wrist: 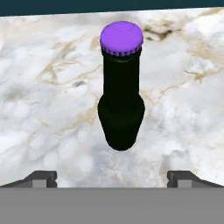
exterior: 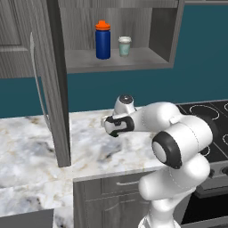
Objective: Sort all alcoholic drinks to one cabinet, and non-alcoholic drinks to the other.
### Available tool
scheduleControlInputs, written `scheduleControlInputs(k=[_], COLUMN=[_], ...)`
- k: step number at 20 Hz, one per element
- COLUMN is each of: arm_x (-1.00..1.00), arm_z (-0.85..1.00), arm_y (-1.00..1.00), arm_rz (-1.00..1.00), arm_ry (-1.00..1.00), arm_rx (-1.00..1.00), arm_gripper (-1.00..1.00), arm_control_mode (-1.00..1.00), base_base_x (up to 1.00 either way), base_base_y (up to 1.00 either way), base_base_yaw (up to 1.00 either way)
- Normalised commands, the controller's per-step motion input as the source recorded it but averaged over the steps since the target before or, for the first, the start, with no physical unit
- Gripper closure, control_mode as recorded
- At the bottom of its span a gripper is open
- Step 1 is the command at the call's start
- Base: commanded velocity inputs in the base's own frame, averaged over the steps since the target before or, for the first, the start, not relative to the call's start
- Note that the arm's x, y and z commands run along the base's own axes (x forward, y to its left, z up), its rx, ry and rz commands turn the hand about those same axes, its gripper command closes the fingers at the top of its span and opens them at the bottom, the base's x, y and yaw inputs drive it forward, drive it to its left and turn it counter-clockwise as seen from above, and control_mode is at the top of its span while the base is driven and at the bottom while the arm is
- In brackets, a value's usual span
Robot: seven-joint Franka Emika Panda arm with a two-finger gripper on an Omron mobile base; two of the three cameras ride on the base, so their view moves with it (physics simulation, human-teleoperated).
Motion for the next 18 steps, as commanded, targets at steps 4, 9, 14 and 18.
scheduleControlInputs(k=[4, 9, 14, 18], arm_x=[0.21, 0.24, 0.15, 0.03], arm_z=[-0.02, 0.00, -0.03, -0.12], arm_y=[0.00, 0.00, 0.00, 0.00], arm_rz=[0.00, 0.00, 0.00, 0.00], arm_ry=[0.00, -0.01, -0.01, -0.01], arm_rx=[-0.01, -0.01, 0.00, 0.00], arm_gripper=[-1.00, -1.00, -1.00, -1.00], arm_control_mode=[-1.00, -1.00, -1.00, -1.00], base_base_x=[0.00, 0.00, 0.00, 0.00], base_base_y=[0.00, 0.00, 0.00, 0.00], base_base_yaw=[0.00, 0.00, 0.00, 0.00])
